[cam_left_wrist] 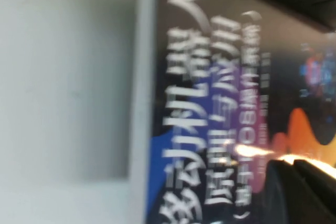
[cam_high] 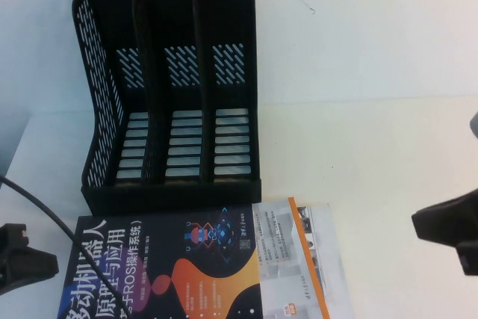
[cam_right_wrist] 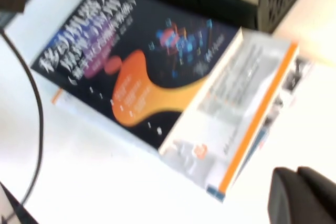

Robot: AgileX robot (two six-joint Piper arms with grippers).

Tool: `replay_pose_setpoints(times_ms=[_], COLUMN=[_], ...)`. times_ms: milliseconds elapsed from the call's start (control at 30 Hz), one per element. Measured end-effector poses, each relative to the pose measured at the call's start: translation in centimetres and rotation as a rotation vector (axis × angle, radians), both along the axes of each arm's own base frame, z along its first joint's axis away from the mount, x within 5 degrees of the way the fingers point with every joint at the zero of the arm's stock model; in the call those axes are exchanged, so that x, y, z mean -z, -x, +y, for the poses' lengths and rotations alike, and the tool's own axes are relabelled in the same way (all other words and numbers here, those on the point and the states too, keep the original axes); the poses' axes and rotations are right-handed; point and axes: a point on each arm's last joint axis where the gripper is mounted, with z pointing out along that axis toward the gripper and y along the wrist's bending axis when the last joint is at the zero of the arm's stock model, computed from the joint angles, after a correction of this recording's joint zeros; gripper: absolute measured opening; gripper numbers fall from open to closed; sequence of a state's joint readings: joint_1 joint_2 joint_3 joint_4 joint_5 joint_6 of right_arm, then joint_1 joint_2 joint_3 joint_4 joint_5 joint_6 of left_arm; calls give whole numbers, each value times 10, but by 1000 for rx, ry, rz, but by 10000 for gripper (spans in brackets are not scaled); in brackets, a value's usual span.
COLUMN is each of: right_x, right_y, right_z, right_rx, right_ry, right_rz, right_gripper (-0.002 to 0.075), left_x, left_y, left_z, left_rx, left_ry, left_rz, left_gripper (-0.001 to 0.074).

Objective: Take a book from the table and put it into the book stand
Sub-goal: Pick up the book with your left arm

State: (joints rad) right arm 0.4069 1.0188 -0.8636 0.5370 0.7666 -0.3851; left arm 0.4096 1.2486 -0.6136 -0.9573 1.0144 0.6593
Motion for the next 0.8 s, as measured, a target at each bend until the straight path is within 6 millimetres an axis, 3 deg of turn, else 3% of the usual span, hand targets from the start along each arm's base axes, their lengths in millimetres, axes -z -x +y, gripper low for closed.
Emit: replay_pose_setpoints(times_ms=[133, 333, 600, 700, 800], right_x=[17, 31, 38, 39, 40], right_y=[8, 20, 30, 31, 31], right_z=[-4, -9, -15, -15, -15], right_rx=[4, 18, 17, 14, 13], right_ry=[19, 25, 41, 51, 53], right_rz=[45, 82, 76, 81, 81], right_gripper=[4, 4, 4, 4, 4], left_x=[13, 19, 35, 35, 35], left_y=[-11, -27, -33, -33, -34], left_z=[17, 43, 49, 49, 49], left_rx=[-36, -97, -47, -29, -28], left_ry=[81, 247, 243, 234, 234], left_rz=[41, -35, -5, -24, -35], left_gripper=[-3, -3, 10, 88, 262])
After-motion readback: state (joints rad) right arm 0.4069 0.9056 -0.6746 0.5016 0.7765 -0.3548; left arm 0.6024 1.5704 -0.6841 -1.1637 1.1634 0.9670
